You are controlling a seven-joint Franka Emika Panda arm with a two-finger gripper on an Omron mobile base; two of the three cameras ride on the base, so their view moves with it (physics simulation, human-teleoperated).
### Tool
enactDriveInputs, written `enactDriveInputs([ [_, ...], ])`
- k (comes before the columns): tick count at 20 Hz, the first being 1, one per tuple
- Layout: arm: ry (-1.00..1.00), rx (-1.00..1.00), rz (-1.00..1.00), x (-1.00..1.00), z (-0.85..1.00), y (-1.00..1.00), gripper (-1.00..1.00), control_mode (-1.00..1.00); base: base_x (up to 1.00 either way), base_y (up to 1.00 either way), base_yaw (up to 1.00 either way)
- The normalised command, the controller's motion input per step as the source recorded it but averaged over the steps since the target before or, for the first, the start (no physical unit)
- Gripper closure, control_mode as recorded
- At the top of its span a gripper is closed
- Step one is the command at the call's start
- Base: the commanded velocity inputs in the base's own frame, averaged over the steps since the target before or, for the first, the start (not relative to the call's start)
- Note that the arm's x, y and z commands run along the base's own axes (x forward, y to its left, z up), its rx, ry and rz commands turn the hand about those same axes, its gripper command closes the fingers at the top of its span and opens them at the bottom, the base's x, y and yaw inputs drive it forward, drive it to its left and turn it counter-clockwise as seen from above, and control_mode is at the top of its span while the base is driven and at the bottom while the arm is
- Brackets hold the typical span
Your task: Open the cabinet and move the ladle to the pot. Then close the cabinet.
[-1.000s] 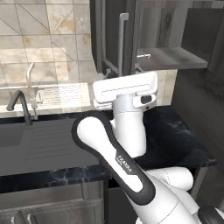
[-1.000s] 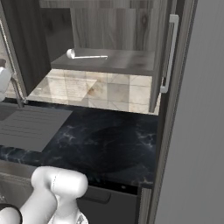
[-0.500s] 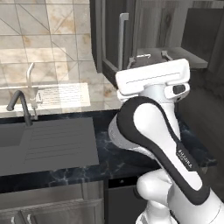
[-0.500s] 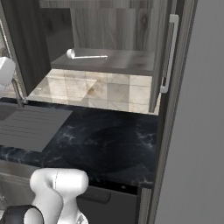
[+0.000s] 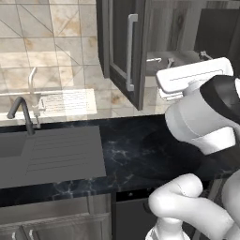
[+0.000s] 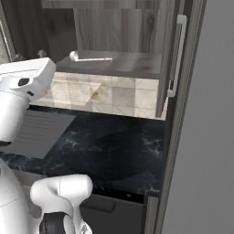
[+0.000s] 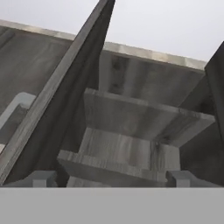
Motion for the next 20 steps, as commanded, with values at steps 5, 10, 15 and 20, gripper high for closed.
enactDriveInputs([
  [5,0.13,0.04,0.1,0.34,-0.22,-0.03,-1.0,-1.0,0.0,0.0,0.0],
  [10,0.01,0.05,0.2,0.29,-0.21,0.06,-1.0,-1.0,0.0,0.0,0.0],
  [15,-0.01,0.12,0.32,0.41,-0.13,0.25,-1.0,-1.0,0.0,0.0,0.0],
  [20,-0.02,0.09,0.33,0.45,-0.12,0.42,-1.0,-1.0,0.0,0.0,0.0],
])
